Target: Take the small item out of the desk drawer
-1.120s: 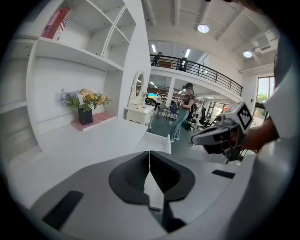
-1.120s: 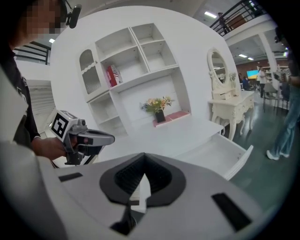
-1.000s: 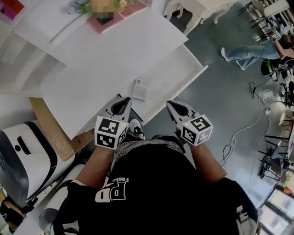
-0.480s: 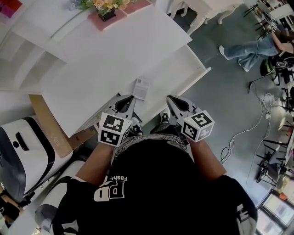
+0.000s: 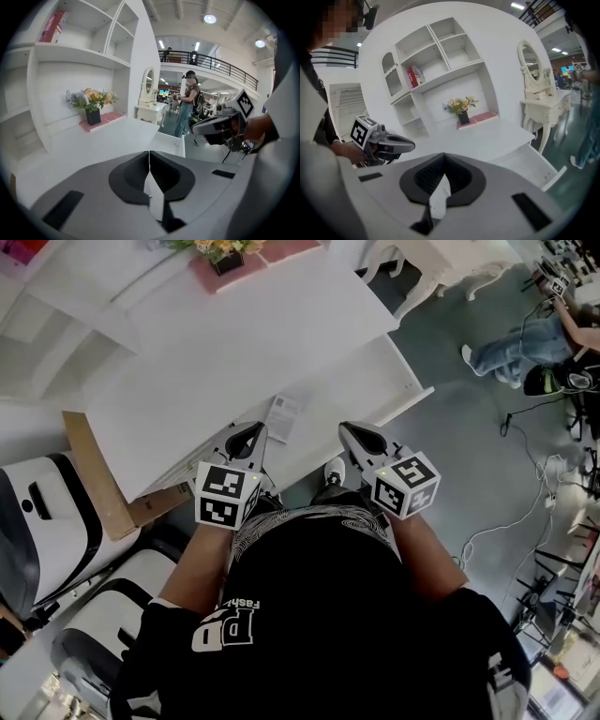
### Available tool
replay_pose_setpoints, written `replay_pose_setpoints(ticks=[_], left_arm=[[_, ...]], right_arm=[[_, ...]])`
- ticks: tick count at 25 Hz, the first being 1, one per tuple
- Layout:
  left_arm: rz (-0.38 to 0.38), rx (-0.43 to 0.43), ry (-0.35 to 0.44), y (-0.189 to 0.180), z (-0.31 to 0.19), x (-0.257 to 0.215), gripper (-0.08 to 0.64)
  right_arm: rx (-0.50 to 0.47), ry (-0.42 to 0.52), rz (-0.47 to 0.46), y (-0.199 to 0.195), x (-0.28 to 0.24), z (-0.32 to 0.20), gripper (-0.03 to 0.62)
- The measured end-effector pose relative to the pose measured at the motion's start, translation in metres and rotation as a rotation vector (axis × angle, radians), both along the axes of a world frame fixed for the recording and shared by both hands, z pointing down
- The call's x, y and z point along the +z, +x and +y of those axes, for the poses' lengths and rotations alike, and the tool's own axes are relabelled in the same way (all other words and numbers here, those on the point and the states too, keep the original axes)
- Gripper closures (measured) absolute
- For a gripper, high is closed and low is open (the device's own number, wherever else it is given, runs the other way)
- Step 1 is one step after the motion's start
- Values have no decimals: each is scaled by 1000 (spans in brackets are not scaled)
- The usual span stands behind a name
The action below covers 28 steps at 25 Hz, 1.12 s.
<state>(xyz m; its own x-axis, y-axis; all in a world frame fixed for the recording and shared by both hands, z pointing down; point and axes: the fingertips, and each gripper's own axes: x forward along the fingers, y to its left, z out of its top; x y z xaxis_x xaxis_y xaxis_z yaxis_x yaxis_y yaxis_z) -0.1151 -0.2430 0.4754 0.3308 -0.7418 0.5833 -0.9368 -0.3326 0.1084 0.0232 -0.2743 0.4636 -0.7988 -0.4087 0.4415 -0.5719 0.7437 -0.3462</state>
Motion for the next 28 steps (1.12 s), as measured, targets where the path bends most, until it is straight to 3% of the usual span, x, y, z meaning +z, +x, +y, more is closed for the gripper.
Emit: replay_pose_setpoints(ticks=[17,24,28], left_arm=[[-134,-14,-84,30,-27,70,543],[-159,-19,-167,28,-42,122,543],[-166,-21,-217,29,-47,150,508]], right_arm=[[-19,-63,-7,38,27,-20,583],[-7,-98,13,49,49,-23,583],[5,-122,13,55,58,-22,584]])
